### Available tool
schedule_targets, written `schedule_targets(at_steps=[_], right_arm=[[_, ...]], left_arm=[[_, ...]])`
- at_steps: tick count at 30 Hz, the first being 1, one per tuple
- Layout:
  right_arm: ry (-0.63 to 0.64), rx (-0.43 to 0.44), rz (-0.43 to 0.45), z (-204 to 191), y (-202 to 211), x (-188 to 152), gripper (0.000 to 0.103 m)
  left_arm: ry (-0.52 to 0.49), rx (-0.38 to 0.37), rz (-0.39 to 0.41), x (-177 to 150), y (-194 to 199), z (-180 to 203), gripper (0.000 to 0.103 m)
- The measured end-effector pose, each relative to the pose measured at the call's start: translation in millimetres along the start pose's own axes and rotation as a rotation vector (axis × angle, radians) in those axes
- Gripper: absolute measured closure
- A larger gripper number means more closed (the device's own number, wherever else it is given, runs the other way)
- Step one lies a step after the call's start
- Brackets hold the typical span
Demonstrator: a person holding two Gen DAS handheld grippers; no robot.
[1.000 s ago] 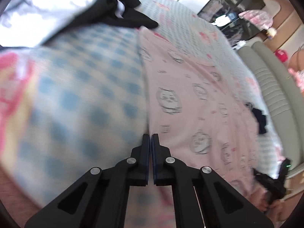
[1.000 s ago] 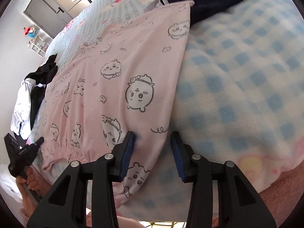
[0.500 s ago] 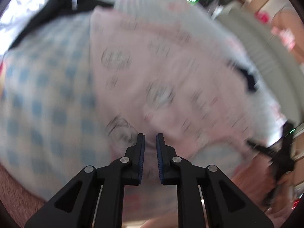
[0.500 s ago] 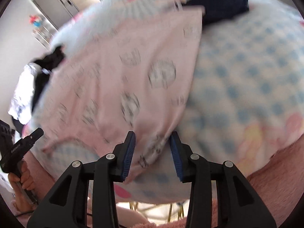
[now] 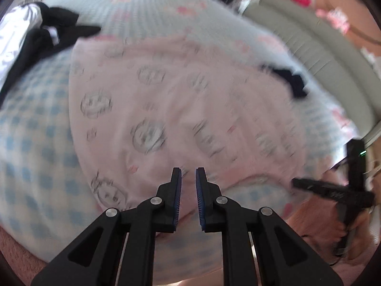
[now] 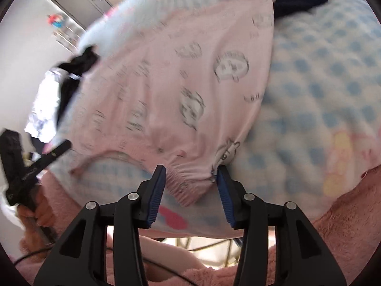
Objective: Fold clothes
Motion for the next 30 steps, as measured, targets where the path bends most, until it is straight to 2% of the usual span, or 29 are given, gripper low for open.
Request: schedule_targets(at_steps=[1, 3, 5, 7, 9, 11, 12, 14, 17, 19, 22, 23, 25, 26, 30], right_arm=[[-0.002, -0.004, -0.004, 0, -2, 0, 0.06], [-0.005, 0.003, 0.003, 0, 0, 1, 0.061], [-0.009, 0.009, 0.009, 0, 1, 2, 0.061], [-0.013, 0.015, 0.015, 0, 3, 3, 0.06], [-0.016, 0.021, 0.021, 0, 4, 5, 0.059], [-0.02, 0.027, 0.027, 0, 6, 6, 0.059], [-0.022, 0.03, 0.03, 0, 7, 6, 0.059], [-0.025, 0.036, 0.037, 0, 8, 7, 0.059], [0.008, -0.038, 0.044, 2, 12, 2, 0.06], [0.033, -0.094, 0.048, 4, 15, -2, 0.061], [0.071, -0.177, 0.055, 7, 20, -8, 0.059], [0.06, -0.161, 0.06, 9, 23, -9, 0.058], [-0.006, -0.051, 0.059, 14, 26, -7, 0.058], [-0.022, -0.024, 0.052, 15, 25, -6, 0.058], [-0.033, 0.018, 0.031, 12, 18, -1, 0.058]], left_arm=[[0.015, 0.032, -0.03, -7, -6, -7, 0.09], [0.122, -0.014, -0.052, -26, -8, -31, 0.09], [0.222, -0.098, -0.031, -32, 3, -45, 0.089], [0.228, -0.121, 0.024, -27, 19, -47, 0.089], [0.173, -0.129, 0.082, -18, 30, -37, 0.085], [0.115, -0.119, 0.097, -10, 31, -26, 0.068], [0.087, -0.113, 0.104, -6, 30, -21, 0.065], [0.102, -0.052, 0.046, -10, 19, -29, 0.065], [0.135, 0.023, -0.022, -19, 6, -43, 0.066], [0.192, 0.023, 0.011, -25, 16, -49, 0.066], [0.229, 0.071, 0.083, -24, 33, -55, 0.065], [0.213, 0.049, 0.095, -20, 34, -50, 0.065], [0.177, -0.003, 0.118, -13, 35, -39, 0.065], [0.159, -0.028, 0.13, -10, 36, -34, 0.065], [0.087, -0.131, 0.176, 4, 38, -12, 0.066]])
Point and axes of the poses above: each gripper's, at about its wrist camera, not at the fingertips, and y roughly against the way its jaws point, z to its right, x to its top, the point moved 4 cm from there along -y, roughly the way its jaws point, and after that the axes turned 2 degrees about -x, right-handed, at the moved point
